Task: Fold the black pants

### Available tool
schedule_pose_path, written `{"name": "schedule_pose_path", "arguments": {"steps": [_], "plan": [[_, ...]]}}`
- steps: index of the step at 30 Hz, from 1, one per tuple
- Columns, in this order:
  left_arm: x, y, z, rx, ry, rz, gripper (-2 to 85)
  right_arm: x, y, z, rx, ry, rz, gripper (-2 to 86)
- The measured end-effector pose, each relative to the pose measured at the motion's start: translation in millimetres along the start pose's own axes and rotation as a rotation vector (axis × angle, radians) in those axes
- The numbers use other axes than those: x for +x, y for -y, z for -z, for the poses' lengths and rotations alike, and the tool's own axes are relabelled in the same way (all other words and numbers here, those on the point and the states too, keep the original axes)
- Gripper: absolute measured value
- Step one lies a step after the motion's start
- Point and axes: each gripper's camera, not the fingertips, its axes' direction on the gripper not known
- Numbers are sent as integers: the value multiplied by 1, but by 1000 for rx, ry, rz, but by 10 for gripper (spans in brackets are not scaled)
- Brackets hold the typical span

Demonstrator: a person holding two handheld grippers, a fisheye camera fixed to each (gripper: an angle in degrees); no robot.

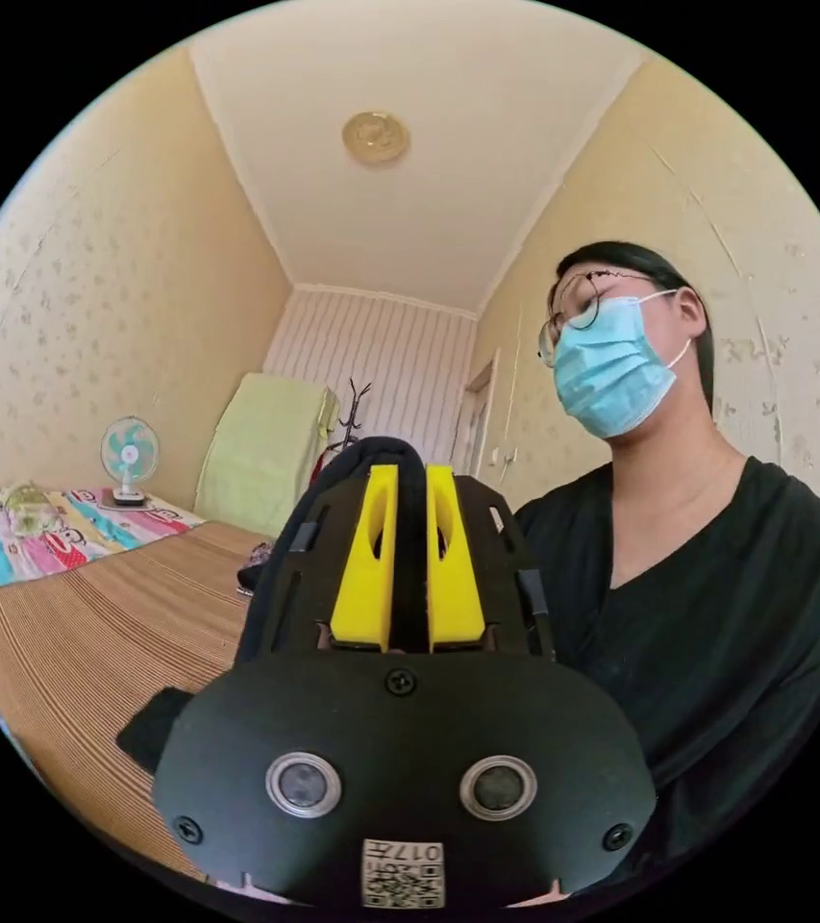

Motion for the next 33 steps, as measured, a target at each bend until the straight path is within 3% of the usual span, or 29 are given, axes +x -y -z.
{"name": "schedule_pose_path", "arguments": {"steps": [6,8,13,16,19,22,24,27,30,33], "plan": [[-22,12,-10,90,282,136,54,49,42,-2,-17,-175,-144,4],[-43,20,-20,49,379,129,52,90,54,-3,-58,-228,-249,4],[-127,48,-55,-66,694,100,52,160,94,-10,-67,-472,-210,5],[-166,31,-60,-144,728,152,52,177,87,-35,-162,-638,-155,6],[-177,-43,-50,-181,645,171,52,176,11,-48,-186,-639,-126,9],[-176,-150,-35,-283,490,337,52,177,-120,-49,-235,-474,-245,16],[-164,-218,-32,-372,416,467,54,167,-237,-57,-303,-312,-412,25],[-137,-304,-28,-533,396,705,62,145,-345,-68,-352,-298,-715,51],[-133,-327,2,-502,481,878,71,134,-380,-47,-278,-370,-912,80],[-171,-302,33,-366,547,915,119,149,-351,-15,-119,-458,-881,140]]}}
